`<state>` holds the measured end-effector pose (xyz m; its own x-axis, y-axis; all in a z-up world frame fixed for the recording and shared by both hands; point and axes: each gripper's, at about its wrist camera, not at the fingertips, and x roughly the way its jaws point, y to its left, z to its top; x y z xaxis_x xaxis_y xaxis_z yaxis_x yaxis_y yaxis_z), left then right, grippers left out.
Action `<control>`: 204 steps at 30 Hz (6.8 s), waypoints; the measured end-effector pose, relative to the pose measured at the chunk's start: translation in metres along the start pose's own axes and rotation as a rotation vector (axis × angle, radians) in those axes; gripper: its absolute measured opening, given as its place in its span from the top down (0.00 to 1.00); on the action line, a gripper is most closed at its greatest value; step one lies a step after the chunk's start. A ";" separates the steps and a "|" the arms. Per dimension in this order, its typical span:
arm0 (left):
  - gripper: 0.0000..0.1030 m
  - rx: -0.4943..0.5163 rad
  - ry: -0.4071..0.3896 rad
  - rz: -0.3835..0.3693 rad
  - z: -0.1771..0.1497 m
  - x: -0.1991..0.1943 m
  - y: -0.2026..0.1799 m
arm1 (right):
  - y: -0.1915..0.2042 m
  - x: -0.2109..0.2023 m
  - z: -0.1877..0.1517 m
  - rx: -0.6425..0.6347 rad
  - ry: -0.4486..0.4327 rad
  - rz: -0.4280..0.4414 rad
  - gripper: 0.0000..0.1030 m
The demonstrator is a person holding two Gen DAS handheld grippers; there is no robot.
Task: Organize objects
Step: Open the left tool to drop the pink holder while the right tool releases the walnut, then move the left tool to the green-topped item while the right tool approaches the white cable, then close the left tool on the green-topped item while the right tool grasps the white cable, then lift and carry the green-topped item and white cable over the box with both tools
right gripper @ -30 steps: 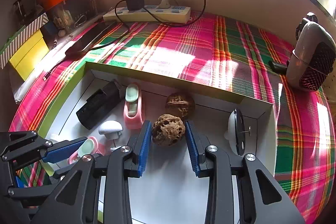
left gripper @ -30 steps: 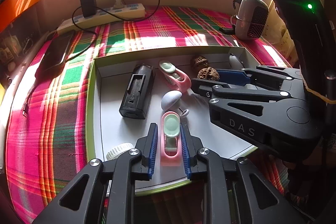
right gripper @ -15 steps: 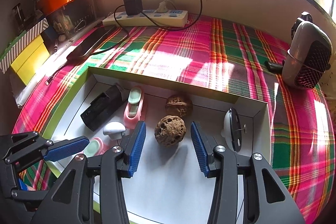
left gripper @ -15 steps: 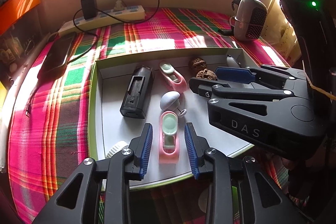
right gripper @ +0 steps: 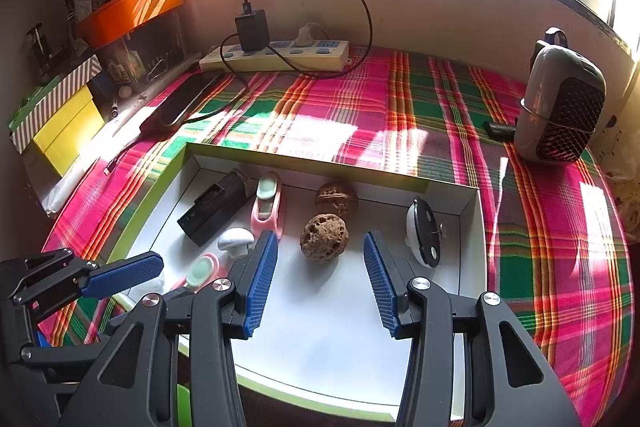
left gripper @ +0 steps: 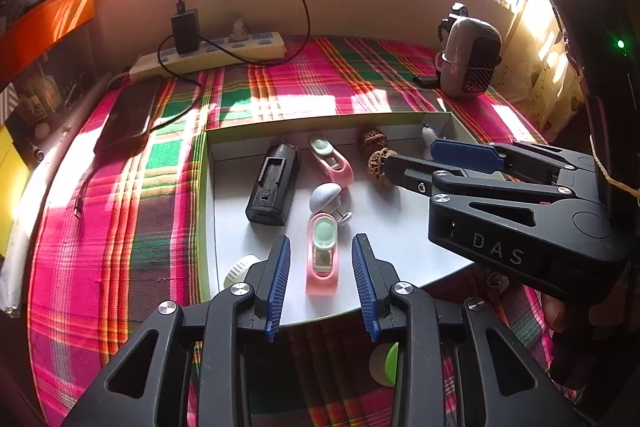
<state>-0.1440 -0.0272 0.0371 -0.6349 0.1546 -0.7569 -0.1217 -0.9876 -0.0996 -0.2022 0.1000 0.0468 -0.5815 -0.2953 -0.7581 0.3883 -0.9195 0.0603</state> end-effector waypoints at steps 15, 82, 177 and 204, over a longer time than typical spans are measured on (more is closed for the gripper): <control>0.71 0.007 -0.059 0.008 -0.017 -0.029 -0.007 | -0.005 -0.043 -0.025 0.048 -0.073 -0.014 0.55; 0.65 0.029 0.031 -0.116 -0.058 -0.012 -0.026 | -0.035 -0.056 -0.115 -0.003 0.031 0.148 0.47; 0.85 0.040 -0.070 -0.061 -0.045 -0.046 -0.021 | -0.002 -0.073 -0.097 -0.052 -0.047 0.092 0.81; 0.85 0.067 -0.075 -0.100 0.004 -0.019 -0.033 | -0.030 -0.060 -0.040 -0.005 -0.078 0.029 0.81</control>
<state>-0.1304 0.0030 0.0573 -0.6724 0.2562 -0.6945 -0.2363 -0.9634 -0.1267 -0.1506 0.1558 0.0645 -0.6236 -0.3417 -0.7031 0.4098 -0.9088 0.0782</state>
